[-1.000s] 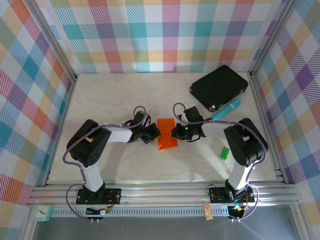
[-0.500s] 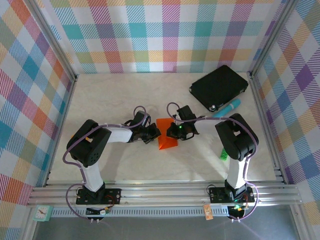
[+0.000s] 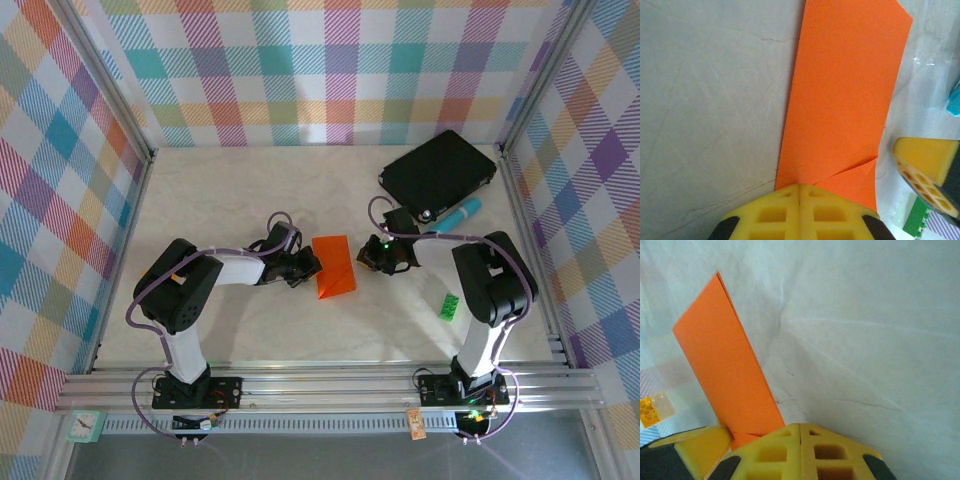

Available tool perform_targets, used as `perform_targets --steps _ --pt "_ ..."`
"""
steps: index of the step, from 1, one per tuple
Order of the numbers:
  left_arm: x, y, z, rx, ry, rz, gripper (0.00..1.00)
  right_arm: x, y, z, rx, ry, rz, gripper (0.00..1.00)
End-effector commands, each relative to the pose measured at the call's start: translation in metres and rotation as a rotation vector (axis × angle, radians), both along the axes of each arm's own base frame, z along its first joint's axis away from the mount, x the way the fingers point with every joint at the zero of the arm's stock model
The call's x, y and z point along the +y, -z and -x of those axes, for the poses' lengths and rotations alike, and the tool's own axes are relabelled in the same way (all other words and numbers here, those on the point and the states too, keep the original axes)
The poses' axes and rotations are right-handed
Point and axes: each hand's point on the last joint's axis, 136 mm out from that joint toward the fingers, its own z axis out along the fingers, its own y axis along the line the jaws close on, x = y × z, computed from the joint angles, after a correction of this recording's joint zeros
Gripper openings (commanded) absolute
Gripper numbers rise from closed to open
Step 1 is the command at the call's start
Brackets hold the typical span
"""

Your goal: Fold a paper plane with a square sheet of paper (pick it up from the middle)

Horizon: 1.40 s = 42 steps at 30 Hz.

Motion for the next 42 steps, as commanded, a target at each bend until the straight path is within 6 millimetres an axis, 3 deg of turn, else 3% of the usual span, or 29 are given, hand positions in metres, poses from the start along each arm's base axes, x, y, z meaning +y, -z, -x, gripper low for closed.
perform_targets --steps 1,10,16,25,32,35,42 --pt "0.04 0.066 0.048 0.215 0.0 -0.221 0.0 0.006 -0.018 0.001 -0.057 -0.048 0.014 0.04" --pt "0.027 0.052 0.042 0.176 0.103 -0.2 0.0 0.057 -0.018 0.023 -0.062 -0.253 -0.061 0.04" --pt "0.018 0.048 0.04 0.166 0.147 -0.173 0.0 0.071 -0.008 0.036 -0.023 -0.316 -0.097 0.04" --pt "0.012 0.04 0.033 0.143 0.144 -0.153 0.0 0.053 0.031 0.055 0.082 -0.282 -0.011 0.03" --pt "-0.003 -0.026 0.015 0.003 0.072 -0.047 0.0 0.03 0.062 0.07 0.173 -0.227 0.093 0.02" --pt "-0.001 -0.034 0.02 -0.01 0.045 -0.06 0.0 0.027 0.067 0.073 0.191 -0.214 0.107 0.02" --pt "-0.017 -0.029 0.047 0.03 0.071 -0.022 0.0 0.025 0.071 0.074 0.217 -0.209 0.127 0.02"
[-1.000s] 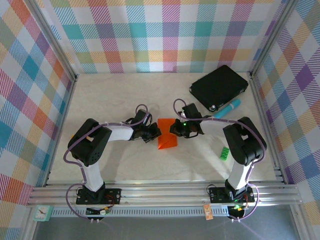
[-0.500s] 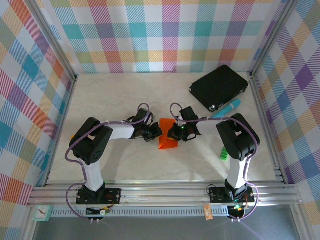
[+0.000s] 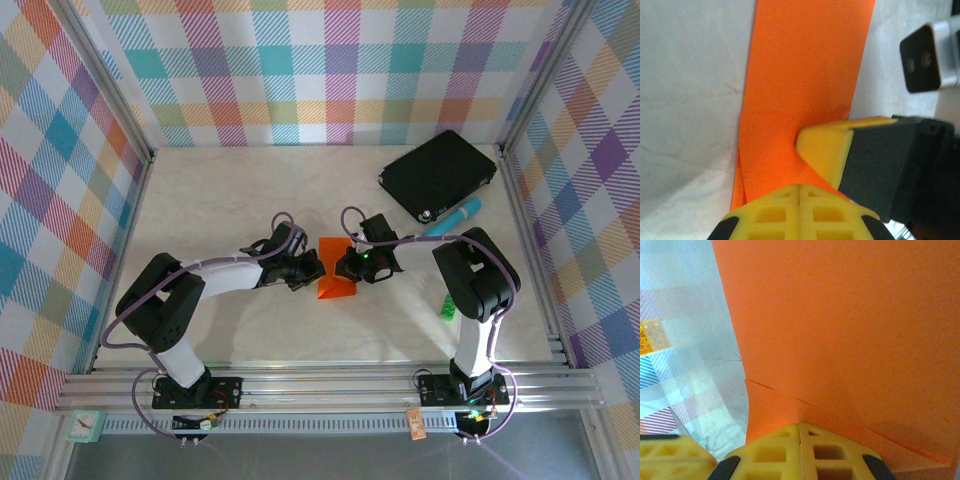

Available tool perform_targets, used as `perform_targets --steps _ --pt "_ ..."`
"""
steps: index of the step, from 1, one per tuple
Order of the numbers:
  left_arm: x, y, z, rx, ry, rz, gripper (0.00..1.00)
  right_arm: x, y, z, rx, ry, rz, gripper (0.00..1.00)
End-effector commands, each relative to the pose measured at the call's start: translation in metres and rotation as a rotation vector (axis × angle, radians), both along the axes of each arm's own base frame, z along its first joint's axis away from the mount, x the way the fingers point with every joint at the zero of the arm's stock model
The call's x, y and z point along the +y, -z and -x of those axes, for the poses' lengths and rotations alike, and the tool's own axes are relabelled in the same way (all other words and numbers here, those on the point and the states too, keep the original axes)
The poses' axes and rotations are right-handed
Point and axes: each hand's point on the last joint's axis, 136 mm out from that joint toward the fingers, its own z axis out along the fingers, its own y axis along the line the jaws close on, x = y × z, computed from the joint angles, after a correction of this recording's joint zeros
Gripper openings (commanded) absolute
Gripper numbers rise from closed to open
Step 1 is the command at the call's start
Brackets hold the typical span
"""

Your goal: Fold a paper plane with a square sheet of paper (pick it up from the middle)

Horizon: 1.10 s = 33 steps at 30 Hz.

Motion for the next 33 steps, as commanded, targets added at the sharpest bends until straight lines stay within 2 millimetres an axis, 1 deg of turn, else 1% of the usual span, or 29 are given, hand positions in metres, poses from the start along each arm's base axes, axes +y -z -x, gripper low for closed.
perform_targets --steps 1,4,6,17,26,33 --pt "-0.005 0.009 0.015 0.044 0.0 0.002 0.0 -0.038 0.06 0.033 0.169 0.052 0.225 0.02" --pt "-0.007 0.019 0.02 0.068 0.01 -0.011 0.0 -0.038 0.06 0.033 0.169 0.052 0.223 0.02" --pt "-0.009 0.022 0.02 0.072 0.012 -0.006 0.0 -0.037 0.06 0.033 0.17 0.051 0.222 0.02" --pt "-0.022 0.027 0.012 0.082 0.038 0.006 0.0 -0.037 0.059 0.034 0.173 0.048 0.217 0.02" --pt "-0.03 0.014 0.007 0.052 0.048 0.045 0.0 -0.037 0.059 0.033 0.177 0.051 0.216 0.02" --pt "-0.036 0.025 0.009 0.078 0.063 0.073 0.0 -0.038 0.063 0.035 0.189 0.057 0.22 0.01"
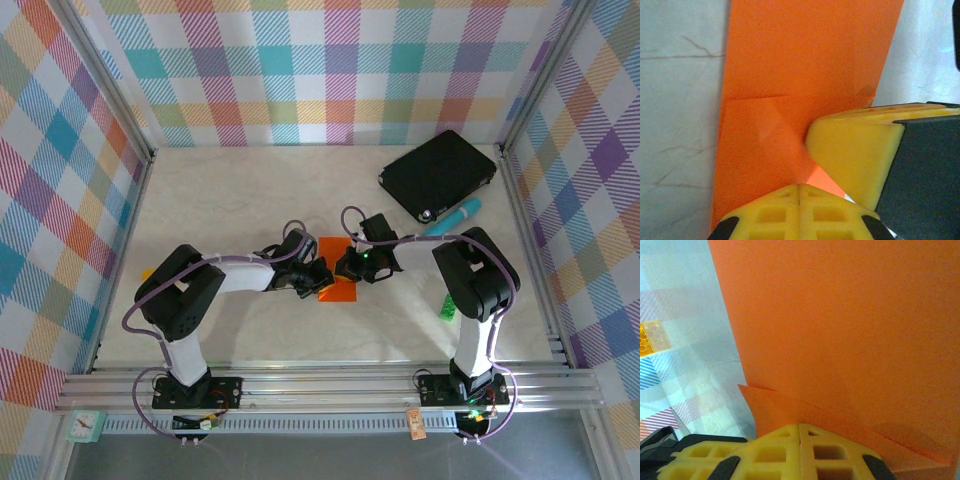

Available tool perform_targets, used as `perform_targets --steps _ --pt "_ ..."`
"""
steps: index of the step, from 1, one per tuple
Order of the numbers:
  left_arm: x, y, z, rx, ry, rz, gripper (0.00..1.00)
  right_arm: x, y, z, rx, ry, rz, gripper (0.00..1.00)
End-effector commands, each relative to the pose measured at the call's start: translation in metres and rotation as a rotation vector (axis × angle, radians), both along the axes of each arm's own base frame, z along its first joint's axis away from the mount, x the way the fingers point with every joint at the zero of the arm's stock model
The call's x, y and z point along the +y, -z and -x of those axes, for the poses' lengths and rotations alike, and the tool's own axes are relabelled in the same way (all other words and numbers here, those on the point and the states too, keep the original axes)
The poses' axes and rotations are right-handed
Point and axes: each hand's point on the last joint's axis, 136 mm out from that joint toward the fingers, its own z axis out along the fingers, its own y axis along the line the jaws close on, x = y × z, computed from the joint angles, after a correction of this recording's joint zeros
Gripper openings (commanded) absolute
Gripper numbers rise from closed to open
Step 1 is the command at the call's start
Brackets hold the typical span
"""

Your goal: Fold a paper plane with a square sheet of paper (pick it up from the middle)

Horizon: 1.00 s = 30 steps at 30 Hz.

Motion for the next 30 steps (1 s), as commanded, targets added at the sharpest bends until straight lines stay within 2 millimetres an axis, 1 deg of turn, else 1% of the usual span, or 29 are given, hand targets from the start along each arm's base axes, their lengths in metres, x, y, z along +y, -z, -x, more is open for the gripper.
perform_targets --steps 1,5,9,14,20,25,28,30 --pt "-0.014 0.0 0.002 0.013 0.029 0.044 0.0 -0.039 0.062 0.036 0.176 0.049 0.221 0.01" --pt "-0.011 0.005 0.004 0.02 0.032 0.025 0.0 -0.04 0.065 0.038 0.186 0.05 0.229 0.0" --pt "-0.001 0.015 0.01 0.04 0.024 -0.027 0.0 -0.044 0.07 0.042 0.199 0.054 0.246 0.0" --pt "0.014 0.027 0.027 0.08 0.031 -0.07 0.0 -0.052 0.077 0.046 0.226 0.063 0.287 0.0" --pt "0.033 0.035 0.051 0.123 0.034 -0.098 0.0 -0.065 0.088 0.051 0.267 0.077 0.344 0.0" --pt "0.062 0.044 0.069 0.146 -0.011 -0.177 0.0 -0.072 0.092 0.053 0.278 0.085 0.367 0.0" --pt "0.074 0.05 0.08 0.162 -0.034 -0.195 0.0 -0.073 0.094 0.054 0.283 0.084 0.368 0.0" --pt "0.08 0.051 0.084 0.165 -0.045 -0.204 0.0 -0.073 0.094 0.053 0.28 0.077 0.364 0.0"
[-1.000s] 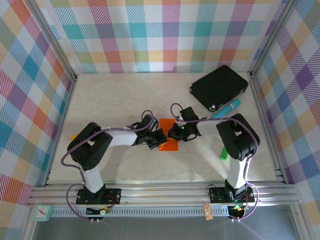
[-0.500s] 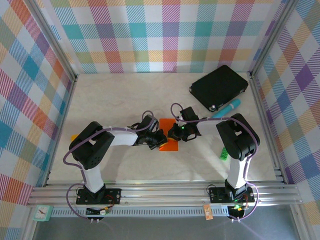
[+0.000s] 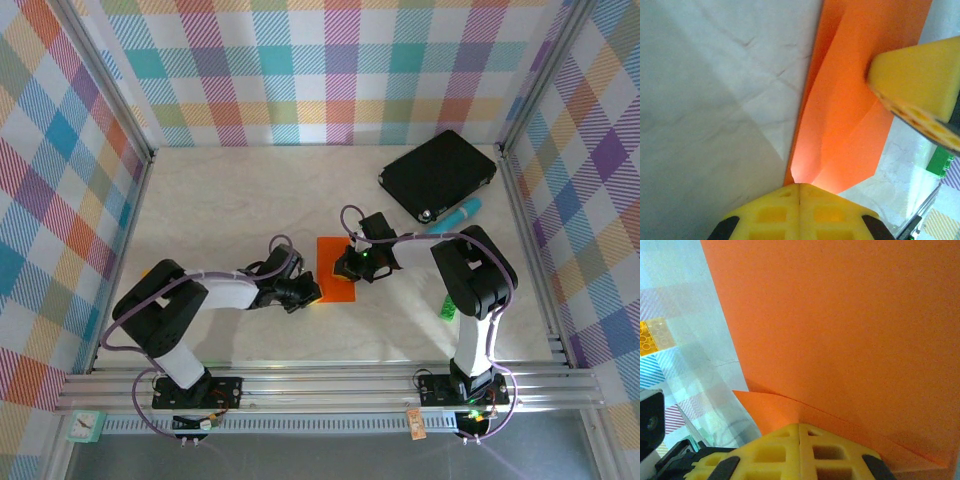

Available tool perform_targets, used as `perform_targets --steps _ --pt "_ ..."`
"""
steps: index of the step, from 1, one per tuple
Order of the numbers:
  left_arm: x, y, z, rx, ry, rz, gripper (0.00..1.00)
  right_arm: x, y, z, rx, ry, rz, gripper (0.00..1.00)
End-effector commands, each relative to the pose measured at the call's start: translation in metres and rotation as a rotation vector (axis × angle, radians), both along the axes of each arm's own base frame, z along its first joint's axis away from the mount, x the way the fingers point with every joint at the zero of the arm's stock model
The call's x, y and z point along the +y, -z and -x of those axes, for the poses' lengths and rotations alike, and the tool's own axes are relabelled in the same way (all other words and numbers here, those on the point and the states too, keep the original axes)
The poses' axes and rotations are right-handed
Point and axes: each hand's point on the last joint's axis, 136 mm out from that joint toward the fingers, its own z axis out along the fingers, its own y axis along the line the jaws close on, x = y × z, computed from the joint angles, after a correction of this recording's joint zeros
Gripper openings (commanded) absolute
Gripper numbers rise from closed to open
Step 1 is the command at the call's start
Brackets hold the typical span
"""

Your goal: Fold a paper plane with a square sheet of paper (pick it up from the middle)

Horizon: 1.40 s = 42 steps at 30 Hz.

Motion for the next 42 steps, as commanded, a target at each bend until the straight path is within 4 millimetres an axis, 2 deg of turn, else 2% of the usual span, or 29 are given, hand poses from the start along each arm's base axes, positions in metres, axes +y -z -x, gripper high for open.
perform_targets --steps 1,4,9,12,14,19,23,26,29,32,34,36,42 --pt "0.044 0.041 0.045 0.174 -0.032 -0.181 0.0 -0.07 0.088 0.054 0.234 0.06 0.364 0.0" --pt "0.047 0.026 0.037 0.137 -0.047 -0.167 0.0 -0.065 0.082 0.049 0.204 0.042 0.34 0.0" --pt "0.041 -0.021 0.009 -0.007 -0.058 -0.127 0.0 -0.051 0.06 0.034 0.121 0.002 0.273 0.0" --pt "0.031 -0.039 -0.006 -0.071 -0.055 -0.09 0.0 -0.04 0.044 0.023 0.073 -0.022 0.222 0.0" --pt "0.018 -0.042 -0.013 -0.082 -0.045 -0.037 0.0 -0.033 0.036 0.017 0.051 -0.031 0.192 0.0" --pt "-0.014 -0.034 -0.027 -0.049 -0.021 0.072 0.0 -0.026 0.026 0.009 0.031 -0.027 0.161 0.0" --pt "-0.024 -0.024 -0.031 -0.027 -0.014 0.087 0.0 -0.025 0.025 0.009 0.032 -0.025 0.155 0.0" --pt "-0.02 -0.011 -0.027 0.001 -0.02 0.058 0.0 -0.024 0.022 0.007 0.025 -0.024 0.15 0.0" --pt "-0.006 0.006 -0.02 0.046 -0.048 -0.022 0.0 -0.022 0.014 0.003 0.005 -0.032 0.142 0.0" --pt "0.007 0.018 -0.012 0.083 -0.063 -0.084 0.0 -0.014 -0.006 -0.003 -0.051 -0.057 0.111 0.02" --pt "0.01 0.022 -0.007 0.098 -0.061 -0.096 0.0 -0.007 -0.022 0.0 -0.114 -0.09 0.112 0.02" --pt "0.011 0.023 -0.005 0.102 -0.058 -0.1 0.0 -0.003 -0.028 0.005 -0.148 -0.111 0.131 0.02" --pt "0.01 0.025 -0.005 0.11 -0.046 -0.102 0.0 0.003 -0.027 0.015 -0.141 -0.109 0.137 0.01"
